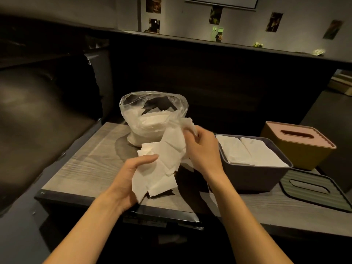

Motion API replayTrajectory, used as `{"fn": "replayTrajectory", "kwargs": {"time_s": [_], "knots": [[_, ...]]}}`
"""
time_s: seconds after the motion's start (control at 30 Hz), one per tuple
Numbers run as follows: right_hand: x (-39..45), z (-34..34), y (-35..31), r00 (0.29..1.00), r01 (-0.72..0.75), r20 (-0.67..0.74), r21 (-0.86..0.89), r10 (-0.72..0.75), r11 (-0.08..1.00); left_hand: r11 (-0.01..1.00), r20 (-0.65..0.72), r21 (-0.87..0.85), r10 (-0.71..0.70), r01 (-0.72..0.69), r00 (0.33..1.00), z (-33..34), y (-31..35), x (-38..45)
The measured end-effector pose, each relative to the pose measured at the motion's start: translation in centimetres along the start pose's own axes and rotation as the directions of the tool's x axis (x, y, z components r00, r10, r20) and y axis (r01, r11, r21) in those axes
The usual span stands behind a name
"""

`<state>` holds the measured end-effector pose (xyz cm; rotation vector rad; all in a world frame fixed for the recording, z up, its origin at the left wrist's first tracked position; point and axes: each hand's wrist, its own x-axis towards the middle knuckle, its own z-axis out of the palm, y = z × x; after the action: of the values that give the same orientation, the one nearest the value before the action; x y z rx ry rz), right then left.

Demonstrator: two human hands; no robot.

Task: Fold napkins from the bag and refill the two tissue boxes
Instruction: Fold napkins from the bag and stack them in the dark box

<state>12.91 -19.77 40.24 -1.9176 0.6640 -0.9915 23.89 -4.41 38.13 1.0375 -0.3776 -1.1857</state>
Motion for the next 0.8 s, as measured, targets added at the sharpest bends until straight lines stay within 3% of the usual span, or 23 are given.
{"fn": "replayTrajectory", "kwargs": {"time_s": [0.17, 0.27, 0.37, 0.53, 0.7, 0.8], "knots": [[1.4, -1.7, -3.5, 0.942, 0.316, 0.007, -0.359, -0.336, 0.878, 0.994, -0.040, -0.104, 0.012, -0.016, 0.999, 0.6, -0.2, 0.5], [1.2, -1.8, -4.9, 0.844, 0.481, 0.035, -0.493, -0.536, 0.725, 0.989, -0.037, -0.146, 0.034, -0.039, 0.999, 0.5, -0.6, 1.2], [-0.8, -0.9, -4.7, 0.734, 0.642, 0.167, -0.489, -0.659, 0.591, 0.987, -0.041, -0.159, -0.001, -0.005, 0.999, 0.3, -0.8, 1.2], [-5.0, 1.1, 0.0, 0.639, 0.767, 0.415, -0.407, -0.647, 0.496, 0.947, -0.079, -0.320, -0.038, 0.011, 0.996, -1.1, -0.5, 1.4], [-6.4, 1.2, 2.1, 0.668, 0.743, 0.492, -0.395, -0.558, 0.540, 0.949, 0.036, -0.307, -0.059, 0.068, 0.998, -1.7, 0.1, 1.2], [-6.6, 1.1, 2.5, 0.688, 0.723, 0.466, -0.368, -0.556, 0.585, 0.954, 0.017, -0.293, -0.066, 0.069, 0.998, -1.4, 0.1, 1.2]]}}
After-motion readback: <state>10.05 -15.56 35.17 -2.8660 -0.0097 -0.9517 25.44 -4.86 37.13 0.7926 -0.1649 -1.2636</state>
